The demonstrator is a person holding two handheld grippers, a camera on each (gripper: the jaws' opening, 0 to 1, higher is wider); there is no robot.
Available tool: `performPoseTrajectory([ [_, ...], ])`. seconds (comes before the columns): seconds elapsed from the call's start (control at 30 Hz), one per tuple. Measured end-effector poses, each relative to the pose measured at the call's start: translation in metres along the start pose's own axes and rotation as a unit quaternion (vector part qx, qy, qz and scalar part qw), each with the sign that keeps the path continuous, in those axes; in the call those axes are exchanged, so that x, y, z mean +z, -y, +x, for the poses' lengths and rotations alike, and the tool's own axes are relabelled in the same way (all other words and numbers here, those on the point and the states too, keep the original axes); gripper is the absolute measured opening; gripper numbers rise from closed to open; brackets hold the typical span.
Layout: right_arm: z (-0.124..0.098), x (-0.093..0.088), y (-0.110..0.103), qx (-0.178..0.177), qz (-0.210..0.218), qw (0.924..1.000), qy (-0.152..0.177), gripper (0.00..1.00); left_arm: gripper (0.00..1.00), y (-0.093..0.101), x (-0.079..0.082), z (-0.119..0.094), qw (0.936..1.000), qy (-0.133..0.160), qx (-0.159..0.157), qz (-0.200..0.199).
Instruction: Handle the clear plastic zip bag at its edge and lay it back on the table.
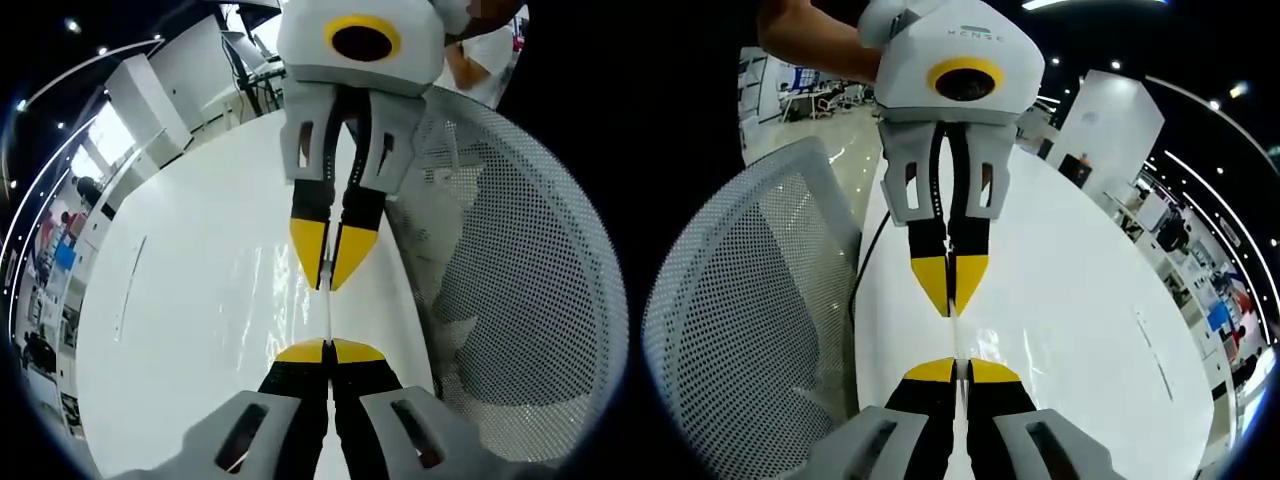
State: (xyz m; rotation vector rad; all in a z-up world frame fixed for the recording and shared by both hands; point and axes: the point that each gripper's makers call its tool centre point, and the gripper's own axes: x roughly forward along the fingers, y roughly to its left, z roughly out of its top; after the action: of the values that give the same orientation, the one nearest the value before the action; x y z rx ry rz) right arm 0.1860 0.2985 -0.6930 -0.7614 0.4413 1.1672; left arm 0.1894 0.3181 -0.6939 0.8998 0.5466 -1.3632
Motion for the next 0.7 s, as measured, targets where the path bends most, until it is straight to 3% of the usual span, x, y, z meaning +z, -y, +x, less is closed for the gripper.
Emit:
performPoseTrajectory([
  [0.7,-0.0010,0.0017,0.0010,0.000,0.001,1.0000,0.002,0.00,0.00,-0.0009,0.0000,-0.0019,1.0000,0.000,0.000,-0.001],
])
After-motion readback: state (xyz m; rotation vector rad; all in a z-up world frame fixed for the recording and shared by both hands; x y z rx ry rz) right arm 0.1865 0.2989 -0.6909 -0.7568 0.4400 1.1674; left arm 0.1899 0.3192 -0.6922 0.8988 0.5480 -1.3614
